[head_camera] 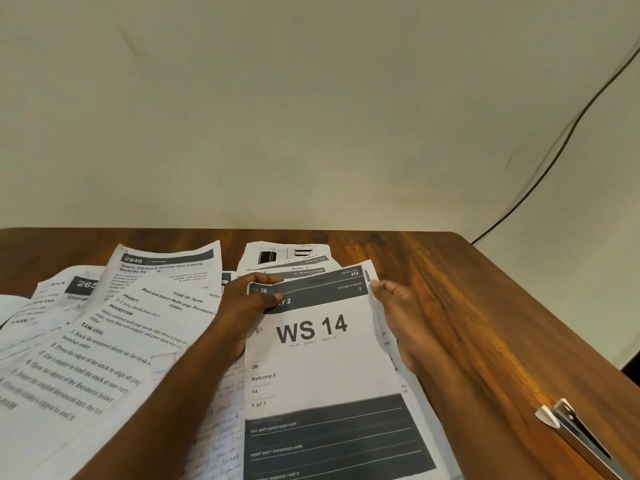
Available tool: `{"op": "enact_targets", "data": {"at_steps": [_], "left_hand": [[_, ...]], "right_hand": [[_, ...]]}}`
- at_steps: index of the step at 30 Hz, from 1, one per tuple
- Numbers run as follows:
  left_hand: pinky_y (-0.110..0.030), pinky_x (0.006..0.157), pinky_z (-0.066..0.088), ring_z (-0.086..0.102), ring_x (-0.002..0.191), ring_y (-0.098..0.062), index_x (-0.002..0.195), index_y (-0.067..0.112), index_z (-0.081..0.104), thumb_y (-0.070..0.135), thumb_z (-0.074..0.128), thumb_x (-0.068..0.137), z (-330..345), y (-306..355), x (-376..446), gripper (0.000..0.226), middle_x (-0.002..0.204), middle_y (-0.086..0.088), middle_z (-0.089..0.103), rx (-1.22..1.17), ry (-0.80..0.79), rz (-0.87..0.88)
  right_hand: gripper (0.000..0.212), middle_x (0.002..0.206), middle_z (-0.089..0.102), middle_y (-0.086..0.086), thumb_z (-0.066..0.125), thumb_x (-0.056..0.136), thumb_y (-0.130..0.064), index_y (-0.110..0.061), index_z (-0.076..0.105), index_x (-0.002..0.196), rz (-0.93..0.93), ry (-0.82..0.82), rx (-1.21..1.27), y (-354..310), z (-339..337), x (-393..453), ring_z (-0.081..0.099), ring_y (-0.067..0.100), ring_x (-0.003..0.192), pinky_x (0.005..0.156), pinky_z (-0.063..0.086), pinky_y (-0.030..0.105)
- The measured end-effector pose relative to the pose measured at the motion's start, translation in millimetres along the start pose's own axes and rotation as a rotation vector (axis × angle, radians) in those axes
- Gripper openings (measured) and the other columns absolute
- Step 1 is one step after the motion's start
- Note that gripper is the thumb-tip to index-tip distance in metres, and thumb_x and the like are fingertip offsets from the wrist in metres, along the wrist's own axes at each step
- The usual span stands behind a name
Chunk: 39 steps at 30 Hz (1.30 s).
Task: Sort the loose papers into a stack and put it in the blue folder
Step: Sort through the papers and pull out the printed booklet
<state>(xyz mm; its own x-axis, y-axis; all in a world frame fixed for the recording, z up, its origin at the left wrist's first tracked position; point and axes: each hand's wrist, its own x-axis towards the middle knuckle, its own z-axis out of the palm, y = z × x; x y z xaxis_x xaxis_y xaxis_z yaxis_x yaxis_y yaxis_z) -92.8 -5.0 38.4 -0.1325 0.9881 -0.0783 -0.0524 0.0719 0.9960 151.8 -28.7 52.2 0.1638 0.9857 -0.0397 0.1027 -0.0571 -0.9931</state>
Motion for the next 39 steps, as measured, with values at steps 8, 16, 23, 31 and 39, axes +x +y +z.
{"op": "enact_targets", "data": {"at_steps": [8, 16, 23, 31, 39], "left_hand": [[-0.050, 0.082, 0.066, 0.080, 0.085, -0.028, 0.110, 0.021, 0.072, 0.003, 0.080, 0.089, 8.4, -9.2, 2.5, 0.028, 0.112, -0.008, 0.077, -0.034, 0.059, 0.042], [-0.033, 0.077, 0.062, 0.070, 0.100, -0.013, 0.140, 0.028, 0.046, 0.021, 0.085, 0.086, 14.3, -9.7, 0.5, 0.067, 0.125, 0.004, 0.064, -0.012, 0.107, 0.143], [-0.039, 0.072, 0.065, 0.080, 0.092, -0.023, 0.130, 0.022, 0.059, 0.018, 0.078, 0.093, 19.2, -7.9, -1.0, 0.041, 0.115, -0.003, 0.079, -0.105, -0.087, -0.028], [-0.033, 0.059, 0.063, 0.080, 0.078, -0.019, 0.124, 0.017, 0.063, 0.010, 0.076, 0.094, 15.2, -9.3, 1.8, 0.034, 0.108, -0.005, 0.080, -0.107, -0.044, -0.063], [-0.044, 0.067, 0.065, 0.080, 0.090, -0.034, 0.129, 0.019, 0.061, 0.007, 0.075, 0.094, 18.3, -0.8, -9.6, 0.040, 0.109, -0.007, 0.081, -0.251, -0.125, -0.086]], "right_hand": [[0.015, 0.111, 0.079, -0.001, 0.070, 0.098, -0.014, -0.016, 0.072, 0.113, -0.097, -0.069, -0.078, 6.7, -0.6, -0.3, 0.077, 0.016, 0.095, 0.075, 0.061, 0.025], [0.016, 0.110, 0.081, 0.006, 0.069, 0.100, -0.017, -0.017, 0.070, 0.115, -0.015, -0.008, 0.104, 2.4, -18.8, 5.9, 0.078, 0.030, 0.100, 0.093, 0.061, 0.056], [0.018, 0.112, 0.079, 0.012, 0.064, 0.102, -0.014, -0.011, 0.070, 0.119, 0.015, -0.046, 0.234, -1.0, -11.6, 3.9, 0.077, 0.034, 0.103, 0.094, 0.059, 0.055], [0.019, 0.107, 0.081, 0.006, 0.070, 0.099, -0.017, -0.014, 0.068, 0.118, 0.007, -0.075, 0.165, -2.1, -12.3, 3.0, 0.079, 0.027, 0.094, 0.081, 0.063, 0.045], [0.018, 0.117, 0.079, 0.007, 0.072, 0.096, -0.008, -0.011, 0.073, 0.114, 0.046, -0.082, 0.041, 2.6, -15.8, 7.5, 0.075, 0.030, 0.107, 0.100, 0.057, 0.052]]}}
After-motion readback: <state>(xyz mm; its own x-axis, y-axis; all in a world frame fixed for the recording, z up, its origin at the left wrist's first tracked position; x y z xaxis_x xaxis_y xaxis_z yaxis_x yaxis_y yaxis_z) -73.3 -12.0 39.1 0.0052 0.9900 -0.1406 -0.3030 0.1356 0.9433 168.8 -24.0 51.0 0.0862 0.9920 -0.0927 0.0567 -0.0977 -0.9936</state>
